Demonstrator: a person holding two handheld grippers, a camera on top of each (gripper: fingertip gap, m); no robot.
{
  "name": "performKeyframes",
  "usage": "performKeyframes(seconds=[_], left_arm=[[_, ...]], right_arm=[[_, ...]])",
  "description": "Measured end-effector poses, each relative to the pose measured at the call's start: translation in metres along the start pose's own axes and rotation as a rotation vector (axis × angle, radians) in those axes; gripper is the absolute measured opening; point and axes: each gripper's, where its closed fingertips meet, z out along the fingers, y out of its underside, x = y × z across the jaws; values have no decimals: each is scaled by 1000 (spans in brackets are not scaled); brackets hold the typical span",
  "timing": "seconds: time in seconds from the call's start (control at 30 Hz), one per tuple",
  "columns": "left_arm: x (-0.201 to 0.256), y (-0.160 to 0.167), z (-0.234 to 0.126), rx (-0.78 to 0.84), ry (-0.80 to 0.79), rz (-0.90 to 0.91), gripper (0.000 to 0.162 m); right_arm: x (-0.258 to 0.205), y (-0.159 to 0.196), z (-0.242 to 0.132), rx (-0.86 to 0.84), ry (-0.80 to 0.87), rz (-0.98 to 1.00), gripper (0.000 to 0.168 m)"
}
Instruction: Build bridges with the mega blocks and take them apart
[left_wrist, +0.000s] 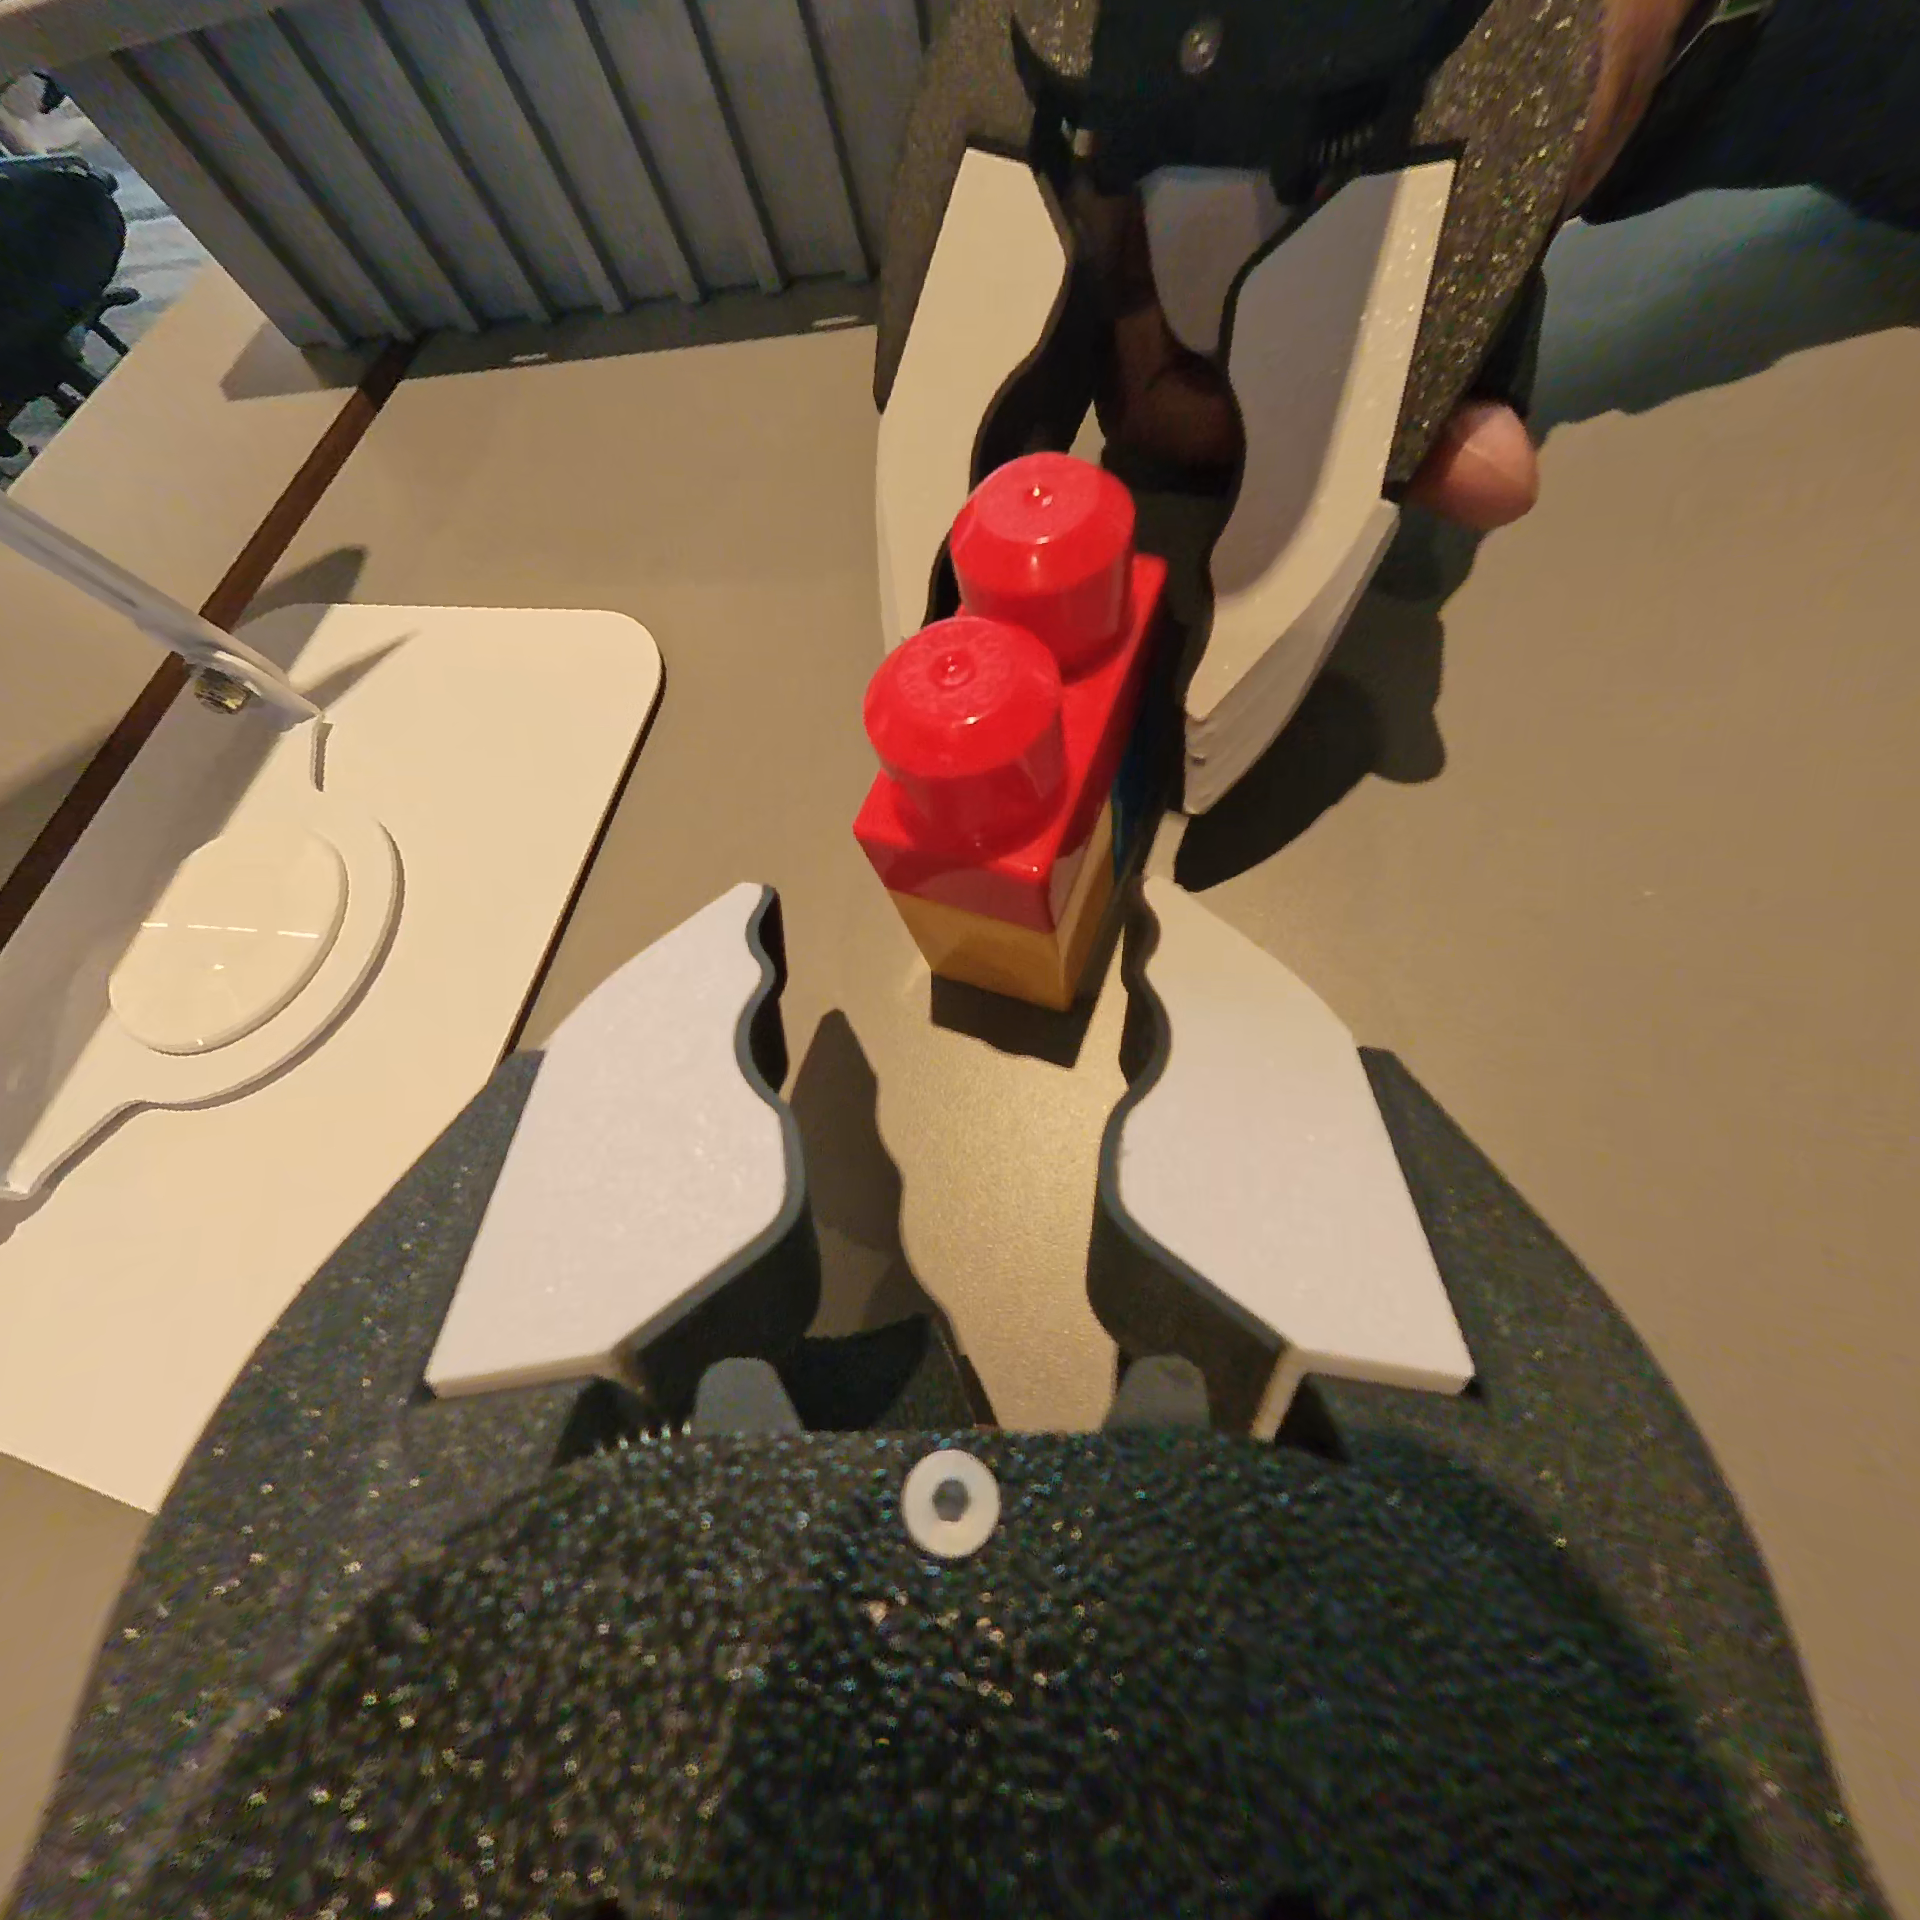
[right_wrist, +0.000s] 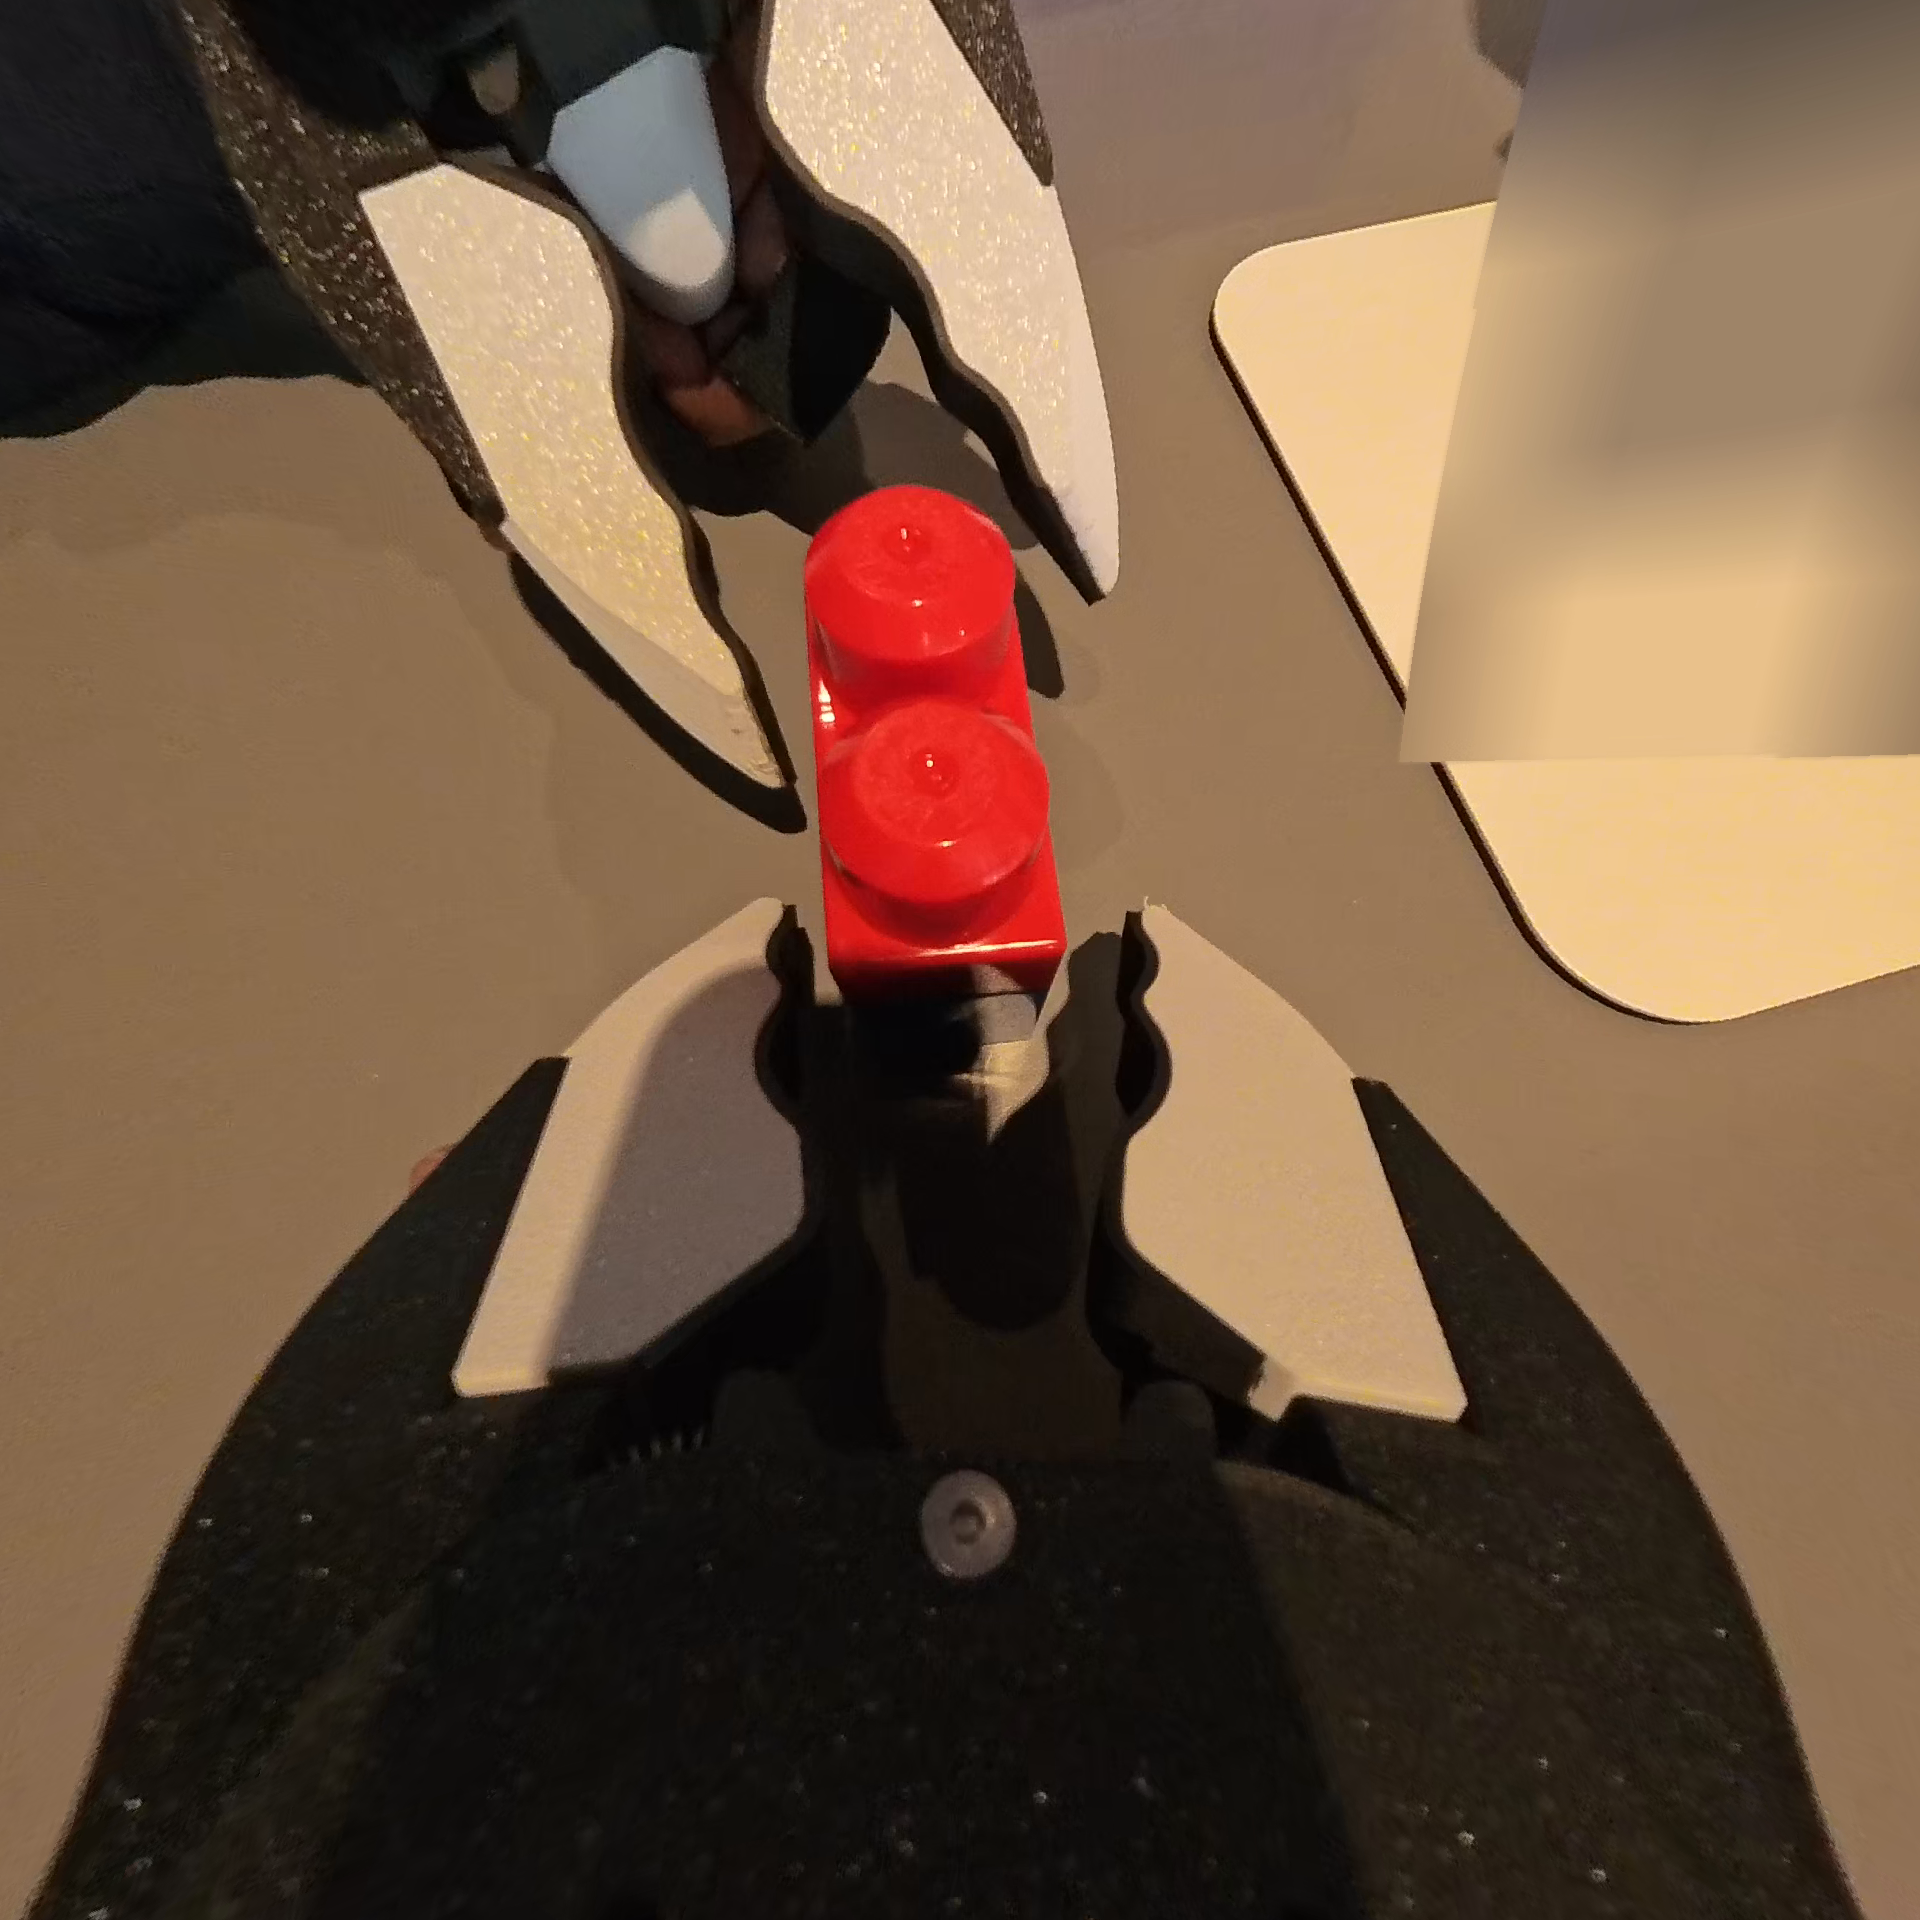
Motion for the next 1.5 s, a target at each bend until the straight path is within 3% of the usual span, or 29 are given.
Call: performKeyframes(seconds=[1.5], left_arm=[[1,3,3,-27,-8,19,62]], right_arm=[[0,0,1,-7,6,-10,48]])
